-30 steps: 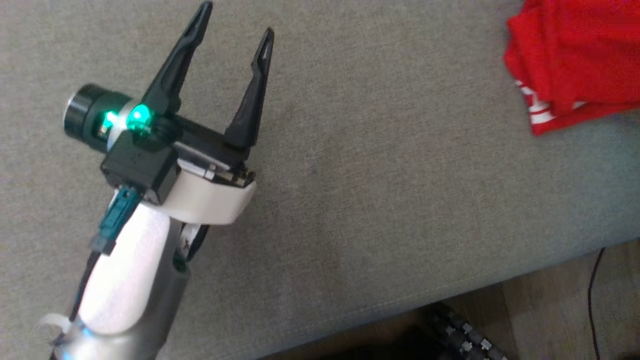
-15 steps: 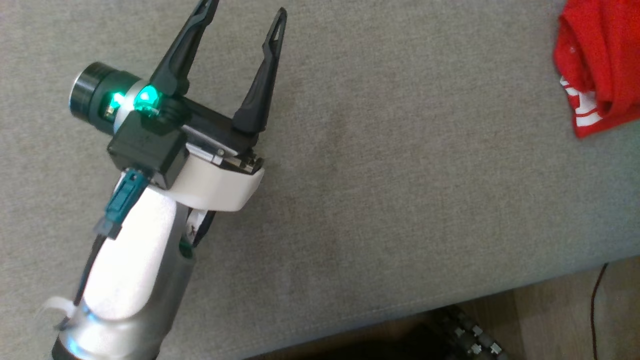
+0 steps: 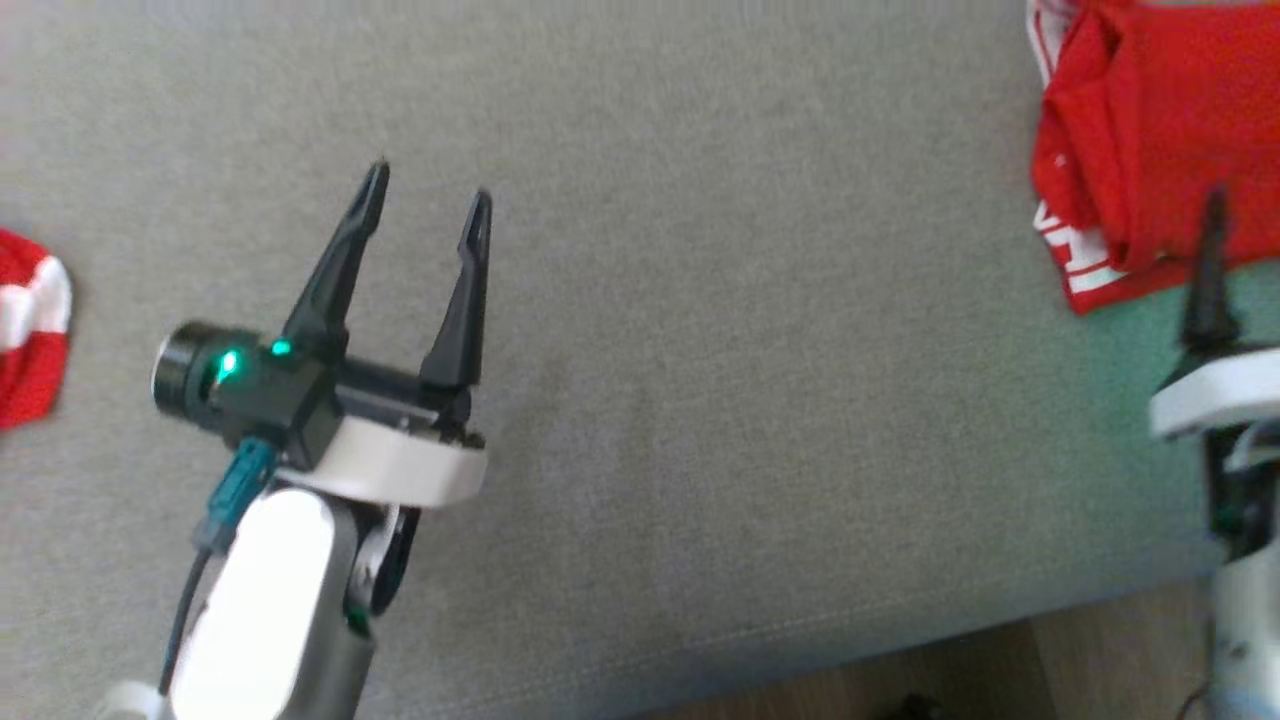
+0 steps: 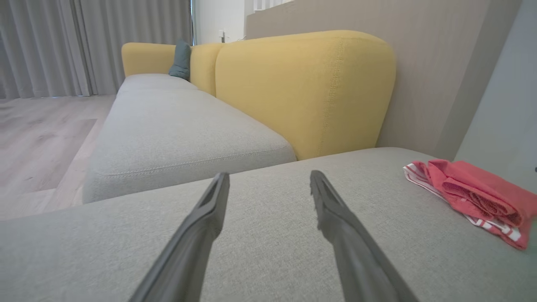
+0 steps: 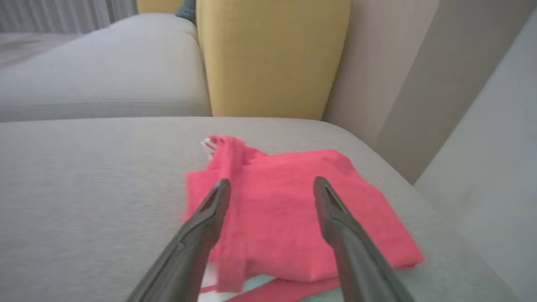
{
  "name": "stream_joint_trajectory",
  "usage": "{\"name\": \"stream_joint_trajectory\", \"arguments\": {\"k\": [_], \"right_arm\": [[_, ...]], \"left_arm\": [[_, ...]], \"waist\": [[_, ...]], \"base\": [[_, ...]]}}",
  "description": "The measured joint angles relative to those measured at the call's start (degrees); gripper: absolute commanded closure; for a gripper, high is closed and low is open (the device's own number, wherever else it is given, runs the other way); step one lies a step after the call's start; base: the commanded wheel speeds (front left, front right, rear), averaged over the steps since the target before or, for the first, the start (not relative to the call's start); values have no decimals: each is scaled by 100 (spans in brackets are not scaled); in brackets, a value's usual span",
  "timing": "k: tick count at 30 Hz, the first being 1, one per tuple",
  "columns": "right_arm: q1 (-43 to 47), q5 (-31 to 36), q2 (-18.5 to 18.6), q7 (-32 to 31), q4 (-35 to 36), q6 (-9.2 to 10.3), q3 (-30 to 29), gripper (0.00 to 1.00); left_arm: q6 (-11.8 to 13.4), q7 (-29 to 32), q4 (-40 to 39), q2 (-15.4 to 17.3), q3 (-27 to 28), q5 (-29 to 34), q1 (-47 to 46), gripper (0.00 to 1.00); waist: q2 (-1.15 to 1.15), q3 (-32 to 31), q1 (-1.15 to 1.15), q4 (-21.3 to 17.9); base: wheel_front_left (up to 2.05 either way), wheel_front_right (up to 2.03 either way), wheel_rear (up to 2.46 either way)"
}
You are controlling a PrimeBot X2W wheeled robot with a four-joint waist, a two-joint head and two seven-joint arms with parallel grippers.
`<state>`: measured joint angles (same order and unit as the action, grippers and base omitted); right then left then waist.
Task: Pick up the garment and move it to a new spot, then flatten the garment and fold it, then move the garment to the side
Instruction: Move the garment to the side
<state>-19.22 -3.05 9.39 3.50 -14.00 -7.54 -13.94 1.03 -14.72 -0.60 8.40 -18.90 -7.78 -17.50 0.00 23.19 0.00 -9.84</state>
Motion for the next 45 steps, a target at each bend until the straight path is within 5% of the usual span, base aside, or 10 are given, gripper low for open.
{"name": "stream_joint_trajectory", "arguments": {"k": [9,17,33,45], "right_arm": [[1003,-253,-477,4,1032,0,829,0],[1387,-431,-592,-92,1266,0,1223,0],[2272,-454,-670,-456,1464,0,1184,0],[2374,-553,-677,-560,1547,0,1162,0]], "left_arm": [[157,1,120,-36,283,-154,785,0],[274,1,274,-59,582,-250,1307,0],[333,2,537,-47,683,-255,2031,0],[359,2,625,-45,679,-254,2092,0]], "waist": [[0,-789,0,345],[0,-1313,0,751],[0,-2155,0,911],[0,-2230,0,905]], "base": [[0,0,0],[0,0,0],[0,0,0],[0,0,0]]}}
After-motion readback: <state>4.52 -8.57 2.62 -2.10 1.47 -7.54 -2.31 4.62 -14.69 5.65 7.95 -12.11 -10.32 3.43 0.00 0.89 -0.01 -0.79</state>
